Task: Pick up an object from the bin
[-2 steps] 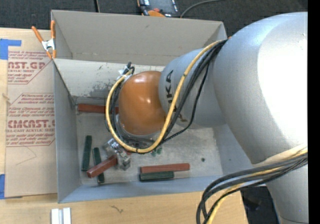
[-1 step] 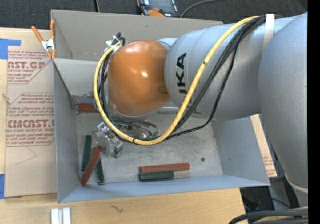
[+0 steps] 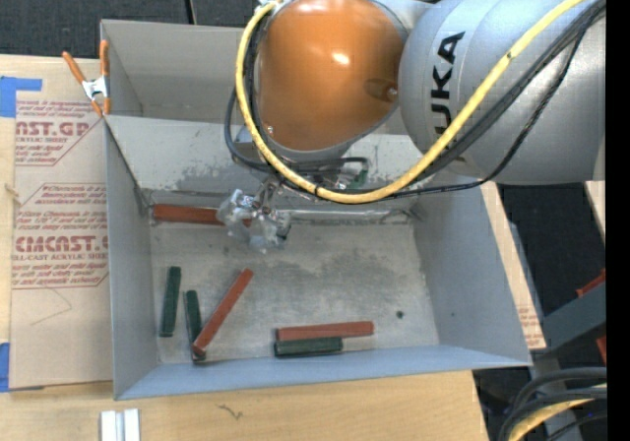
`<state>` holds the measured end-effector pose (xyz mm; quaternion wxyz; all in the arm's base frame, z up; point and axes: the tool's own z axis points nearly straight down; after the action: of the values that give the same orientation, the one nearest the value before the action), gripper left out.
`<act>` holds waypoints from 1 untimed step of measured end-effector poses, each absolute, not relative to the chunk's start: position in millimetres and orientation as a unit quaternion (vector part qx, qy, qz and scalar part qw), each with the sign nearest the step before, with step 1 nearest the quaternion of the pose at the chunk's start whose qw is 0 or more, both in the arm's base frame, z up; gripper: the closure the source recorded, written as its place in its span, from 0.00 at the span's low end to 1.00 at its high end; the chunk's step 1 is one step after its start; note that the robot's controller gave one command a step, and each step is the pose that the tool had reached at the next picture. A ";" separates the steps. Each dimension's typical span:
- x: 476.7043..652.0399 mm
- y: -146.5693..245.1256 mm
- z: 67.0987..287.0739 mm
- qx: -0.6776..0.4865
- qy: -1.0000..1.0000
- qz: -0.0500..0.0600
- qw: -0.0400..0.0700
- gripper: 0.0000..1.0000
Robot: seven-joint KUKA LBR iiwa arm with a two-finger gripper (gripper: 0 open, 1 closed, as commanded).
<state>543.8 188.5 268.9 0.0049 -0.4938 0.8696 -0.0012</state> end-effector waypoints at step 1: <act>541.6 190.2 266.4 -0.495 0.869 0.001 0.002 0.00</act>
Offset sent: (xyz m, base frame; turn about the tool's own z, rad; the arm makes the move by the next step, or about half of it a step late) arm 0.0000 0.0000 0.0000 0.0000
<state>541.6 190.2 266.4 0.0020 -0.4947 0.8691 0.0008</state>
